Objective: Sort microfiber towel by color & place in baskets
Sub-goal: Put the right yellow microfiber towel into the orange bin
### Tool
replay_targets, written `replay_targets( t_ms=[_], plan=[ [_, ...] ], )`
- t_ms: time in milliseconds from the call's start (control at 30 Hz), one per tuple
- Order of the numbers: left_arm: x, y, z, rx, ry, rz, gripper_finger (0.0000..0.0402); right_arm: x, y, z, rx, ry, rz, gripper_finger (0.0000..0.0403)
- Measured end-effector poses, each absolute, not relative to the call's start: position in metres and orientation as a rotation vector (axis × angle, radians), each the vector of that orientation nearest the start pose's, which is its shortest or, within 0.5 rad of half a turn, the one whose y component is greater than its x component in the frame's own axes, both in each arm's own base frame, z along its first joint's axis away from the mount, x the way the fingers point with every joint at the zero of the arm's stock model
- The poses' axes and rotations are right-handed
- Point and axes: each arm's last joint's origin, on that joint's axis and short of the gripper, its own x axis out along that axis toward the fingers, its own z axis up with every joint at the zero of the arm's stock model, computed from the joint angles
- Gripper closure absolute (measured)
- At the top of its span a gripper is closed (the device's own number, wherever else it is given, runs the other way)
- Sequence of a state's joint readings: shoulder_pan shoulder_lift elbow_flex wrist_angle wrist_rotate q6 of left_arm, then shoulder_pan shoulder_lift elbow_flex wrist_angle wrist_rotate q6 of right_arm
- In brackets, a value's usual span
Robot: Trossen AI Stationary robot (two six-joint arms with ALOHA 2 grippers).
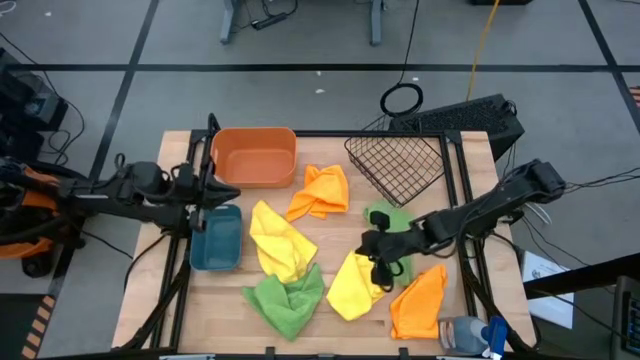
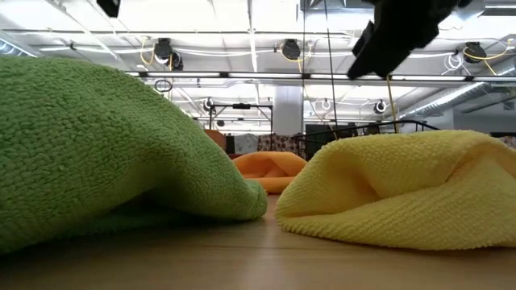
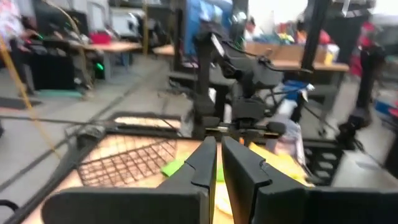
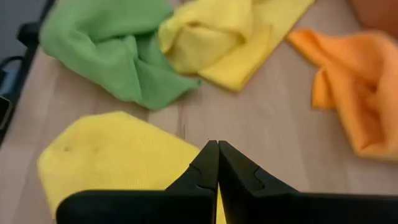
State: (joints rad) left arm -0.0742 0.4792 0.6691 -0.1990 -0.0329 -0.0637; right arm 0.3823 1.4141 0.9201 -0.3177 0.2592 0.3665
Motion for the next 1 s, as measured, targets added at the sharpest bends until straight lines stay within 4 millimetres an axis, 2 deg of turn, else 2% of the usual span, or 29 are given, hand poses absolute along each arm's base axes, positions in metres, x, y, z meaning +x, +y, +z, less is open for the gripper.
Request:
replay_targets(
  t_ms=[200,300,500,833,1000],
  plan=[
    [0.136,-0.017,0.338,-0.081,0.098,-0.294,0.0369,0.279,0.104,0.21,0.141,0.848,-0.073,0.0403],
    [0.15,-0.021,0.334,-0.104,0.127,-0.324,0.0369,0.282,0.106,0.202,0.169,0.873,-0.094,0.0403],
    [0.176,-0.034,0.316,-0.109,0.25,-0.231,0.0369,0.281,0.112,0.198,0.236,0.884,-0.122,0.0403],
    [0.221,-0.073,0.269,-0.044,0.476,-0.268,0.0369,0.275,0.127,0.198,0.294,0.884,-0.106,0.0401],
    [0.239,-0.089,0.249,-0.009,0.503,-0.242,0.0369,0.271,0.136,0.198,0.313,0.898,-0.073,0.0378]
  ],
)
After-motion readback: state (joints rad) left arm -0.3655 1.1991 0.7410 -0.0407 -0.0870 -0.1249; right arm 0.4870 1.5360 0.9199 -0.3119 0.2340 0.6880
